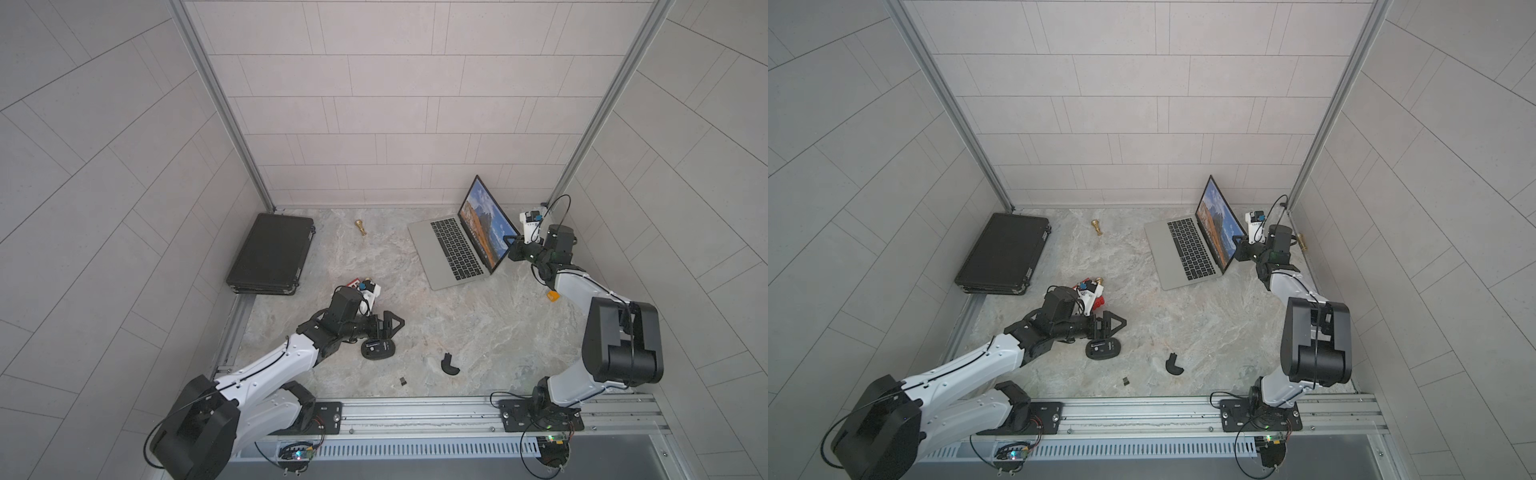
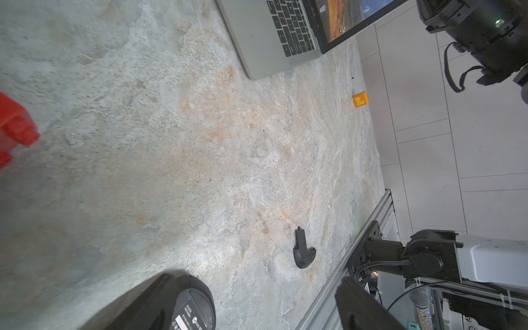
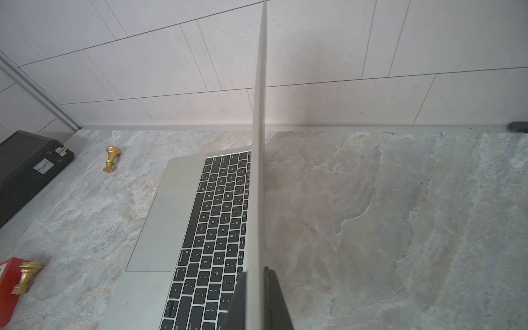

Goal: Insert the wireless mouse receiver into the laptop
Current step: Move the laptop to the center of the board, then pick up the USB plug at the center of the board.

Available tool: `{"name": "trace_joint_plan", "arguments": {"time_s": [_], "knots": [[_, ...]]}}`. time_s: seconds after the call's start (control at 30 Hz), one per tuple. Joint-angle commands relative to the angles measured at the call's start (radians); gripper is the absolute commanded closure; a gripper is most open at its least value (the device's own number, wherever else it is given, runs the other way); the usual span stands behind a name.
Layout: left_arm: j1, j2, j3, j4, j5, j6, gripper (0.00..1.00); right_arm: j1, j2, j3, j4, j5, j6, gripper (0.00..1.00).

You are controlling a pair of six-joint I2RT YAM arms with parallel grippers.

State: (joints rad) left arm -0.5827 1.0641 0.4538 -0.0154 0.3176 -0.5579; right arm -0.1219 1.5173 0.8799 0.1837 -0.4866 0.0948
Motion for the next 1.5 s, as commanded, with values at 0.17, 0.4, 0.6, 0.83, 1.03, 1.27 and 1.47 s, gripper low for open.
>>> {"name": "trace_joint_plan", "arguments": {"time_s": [0.17, 0.4, 0.6, 0.83, 1.03, 1.27, 1.47], "knots": [[0.005, -0.047, -0.01, 0.023, 0.005, -0.019, 0.11, 0.152, -0.198, -0.131, -0.024, 0.071, 0.103, 1.0], [0.004, -0.05, -0.022, 0.029, 0.001, -0.036, 0.11, 0.27, -0.296, -0.246, -0.003, 0.111, 0.172, 1.0], [0.0, -0.045, -0.017, 0.018, 0.039, -0.044, 0.11, 0.382, -0.288, -0.294, 0.014, 0.17, 0.203, 1.0], [-0.043, -0.111, -0.022, -0.124, 0.067, -0.061, 0.11, 0.425, -0.31, -0.261, -0.121, 0.293, 0.247, 0.56], [-0.044, -0.201, 0.007, -0.253, 0.002, -0.088, 0.12, 0.428, -0.473, -0.158, -0.482, 0.349, 0.298, 0.27], [0.05, -0.177, 0.013, -0.221, -0.032, -0.099, 0.18, 0.717, -0.463, -0.002, -0.916, 0.481, 0.404, 0.32], [0.125, -0.197, 0.019, -0.298, -0.063, -0.045, 0.2, 1.106, -0.282, 0.053, -0.984, 0.554, 0.633, 0.4]]}}
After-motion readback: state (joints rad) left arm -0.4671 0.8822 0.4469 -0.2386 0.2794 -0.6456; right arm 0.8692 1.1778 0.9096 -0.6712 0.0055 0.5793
